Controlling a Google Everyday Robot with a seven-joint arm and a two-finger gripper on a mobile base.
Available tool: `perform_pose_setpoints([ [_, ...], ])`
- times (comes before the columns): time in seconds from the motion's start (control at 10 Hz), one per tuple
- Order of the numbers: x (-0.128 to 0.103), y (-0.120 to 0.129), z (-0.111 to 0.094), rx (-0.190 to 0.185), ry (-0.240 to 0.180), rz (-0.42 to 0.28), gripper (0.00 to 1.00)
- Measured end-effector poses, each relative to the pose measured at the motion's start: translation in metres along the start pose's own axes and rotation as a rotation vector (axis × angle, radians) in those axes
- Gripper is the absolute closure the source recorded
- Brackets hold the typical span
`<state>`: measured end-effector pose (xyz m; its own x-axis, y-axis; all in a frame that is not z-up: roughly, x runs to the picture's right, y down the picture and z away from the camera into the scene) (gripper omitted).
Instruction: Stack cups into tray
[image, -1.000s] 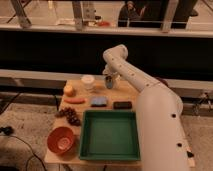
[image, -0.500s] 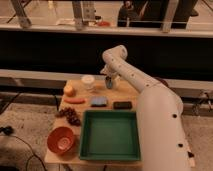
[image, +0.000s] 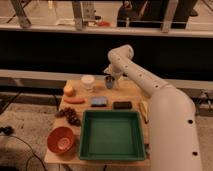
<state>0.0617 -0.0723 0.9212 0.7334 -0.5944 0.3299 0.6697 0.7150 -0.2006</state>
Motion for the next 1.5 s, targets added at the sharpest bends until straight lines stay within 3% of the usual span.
perform_pose_setpoints([
  [0.6,0.004,0.005,0.0,-0.002,0.001,0.024,0.2],
  [1.5,0.012,0.014,0.035,-0.007,-0.037,0.097,0.2],
])
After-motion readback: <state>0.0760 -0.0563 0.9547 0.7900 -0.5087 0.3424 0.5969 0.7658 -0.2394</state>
